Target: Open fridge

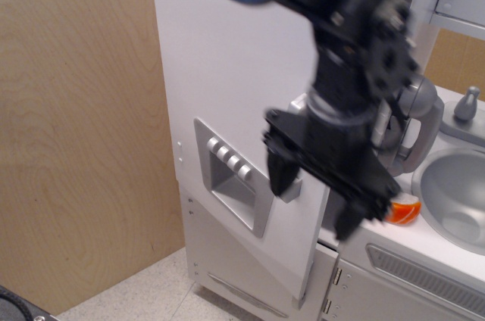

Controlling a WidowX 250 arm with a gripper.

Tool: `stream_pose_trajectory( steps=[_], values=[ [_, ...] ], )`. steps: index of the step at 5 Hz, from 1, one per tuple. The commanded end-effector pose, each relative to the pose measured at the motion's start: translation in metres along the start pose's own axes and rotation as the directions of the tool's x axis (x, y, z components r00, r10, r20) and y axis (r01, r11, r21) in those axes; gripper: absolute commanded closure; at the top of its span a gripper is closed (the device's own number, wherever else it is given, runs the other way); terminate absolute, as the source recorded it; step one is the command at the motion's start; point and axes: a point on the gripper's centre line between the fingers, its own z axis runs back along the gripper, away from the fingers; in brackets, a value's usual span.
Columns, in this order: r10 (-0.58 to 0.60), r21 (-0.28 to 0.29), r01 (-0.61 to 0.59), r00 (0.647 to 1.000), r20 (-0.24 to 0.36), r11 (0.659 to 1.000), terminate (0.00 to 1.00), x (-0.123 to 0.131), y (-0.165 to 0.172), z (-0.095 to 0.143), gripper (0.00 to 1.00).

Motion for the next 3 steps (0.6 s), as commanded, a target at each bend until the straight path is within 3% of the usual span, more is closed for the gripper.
stream_pose_trajectory(
  steps=[1,2,3],
  values=[
    [-0.133,-0.016,0.133,0.991,-0.028,0.991,0.00,0.021,-0.053,0.006,0.00],
    [-0.166,-0.013,0.166,0.986,0.026,0.986,0.00,0.041,-0.071,0.009,0.00],
    [-0.159,-0.045,0.159,0.987,0.014,0.986,0.00,0.057,-0.078,0.011,0.00]
  ],
)
